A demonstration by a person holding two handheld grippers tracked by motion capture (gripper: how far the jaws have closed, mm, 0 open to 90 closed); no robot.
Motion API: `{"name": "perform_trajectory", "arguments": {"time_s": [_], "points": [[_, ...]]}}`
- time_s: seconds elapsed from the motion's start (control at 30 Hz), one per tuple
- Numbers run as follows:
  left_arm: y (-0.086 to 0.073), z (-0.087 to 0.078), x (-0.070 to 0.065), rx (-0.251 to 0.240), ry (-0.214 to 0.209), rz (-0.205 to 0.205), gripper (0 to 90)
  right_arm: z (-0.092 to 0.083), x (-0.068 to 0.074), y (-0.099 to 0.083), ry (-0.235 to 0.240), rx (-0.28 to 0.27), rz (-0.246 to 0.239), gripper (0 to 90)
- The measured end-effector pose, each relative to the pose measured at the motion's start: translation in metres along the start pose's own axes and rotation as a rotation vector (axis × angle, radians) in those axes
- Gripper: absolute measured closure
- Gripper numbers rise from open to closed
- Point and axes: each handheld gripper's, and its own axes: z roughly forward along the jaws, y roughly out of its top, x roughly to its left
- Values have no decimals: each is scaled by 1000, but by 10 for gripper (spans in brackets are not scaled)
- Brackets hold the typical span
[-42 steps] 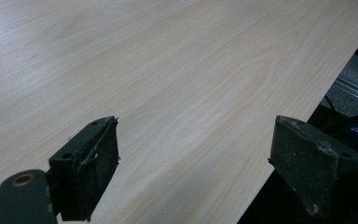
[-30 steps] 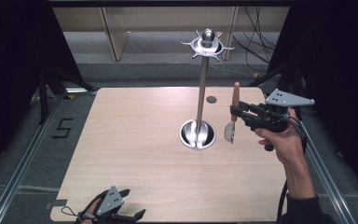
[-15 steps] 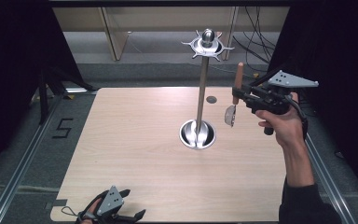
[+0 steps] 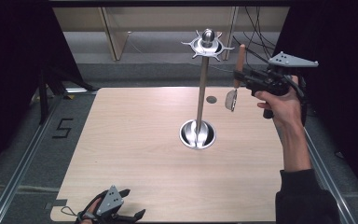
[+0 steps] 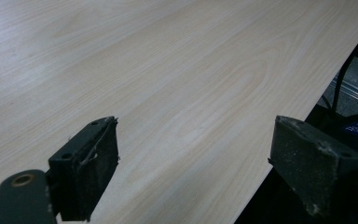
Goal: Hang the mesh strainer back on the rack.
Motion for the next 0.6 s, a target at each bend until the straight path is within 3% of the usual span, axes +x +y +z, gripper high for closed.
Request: {"name": "perform_trajectory", "arguments": {"time_s": [0.07, 0.17, 0.2, 0.23, 0.3, 0.37, 0.53, 0.6], "points": [[0, 0, 1, 21, 2, 11, 148, 2, -1, 3, -3, 13, 18, 701], [0, 0, 1, 7, 2, 11, 148, 6, -4, 4, -5, 0, -2, 701], [0, 0, 1, 7, 2, 11, 148, 6, -3, 5, -7, 12, 11, 702], [1, -1, 2, 14, -1, 38, 148, 8, -3, 5, -5, 11, 12, 701], [0, -1, 3, 18, 3, 39, 148, 9, -2, 4, 0, 15, 25, 701], [1, -1, 1, 4, -2, 24, 148, 10, -2, 4, 0, 15, 16, 701], [1, -1, 2, 11, -2, 33, 148, 14, -1, 3, 14, 22, 23, 701], [0, -1, 0, 13, -1, 6, 148, 17, -1, 3, 13, 12, 8, 701]]}}
